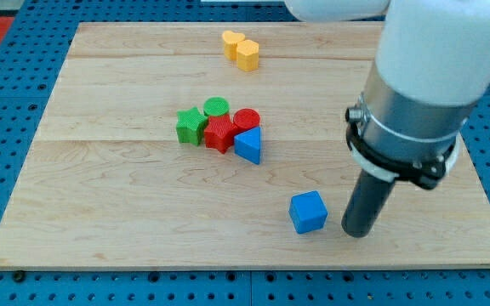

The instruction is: Place the blue cube close to the red star

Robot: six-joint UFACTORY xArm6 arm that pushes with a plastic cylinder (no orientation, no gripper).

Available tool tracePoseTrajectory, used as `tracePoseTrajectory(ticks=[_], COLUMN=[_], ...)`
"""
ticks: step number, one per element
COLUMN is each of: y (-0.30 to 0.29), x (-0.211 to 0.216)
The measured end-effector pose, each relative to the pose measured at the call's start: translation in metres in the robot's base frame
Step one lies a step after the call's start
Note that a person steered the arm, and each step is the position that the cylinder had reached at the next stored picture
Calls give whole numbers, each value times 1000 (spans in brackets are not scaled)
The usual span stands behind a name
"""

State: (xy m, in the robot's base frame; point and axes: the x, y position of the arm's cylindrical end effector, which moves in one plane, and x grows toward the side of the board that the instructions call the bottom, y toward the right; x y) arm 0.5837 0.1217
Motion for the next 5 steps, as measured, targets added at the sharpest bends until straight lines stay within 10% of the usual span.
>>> tracePoseTrajectory(ticks=[5], y=[-170], x=[-26])
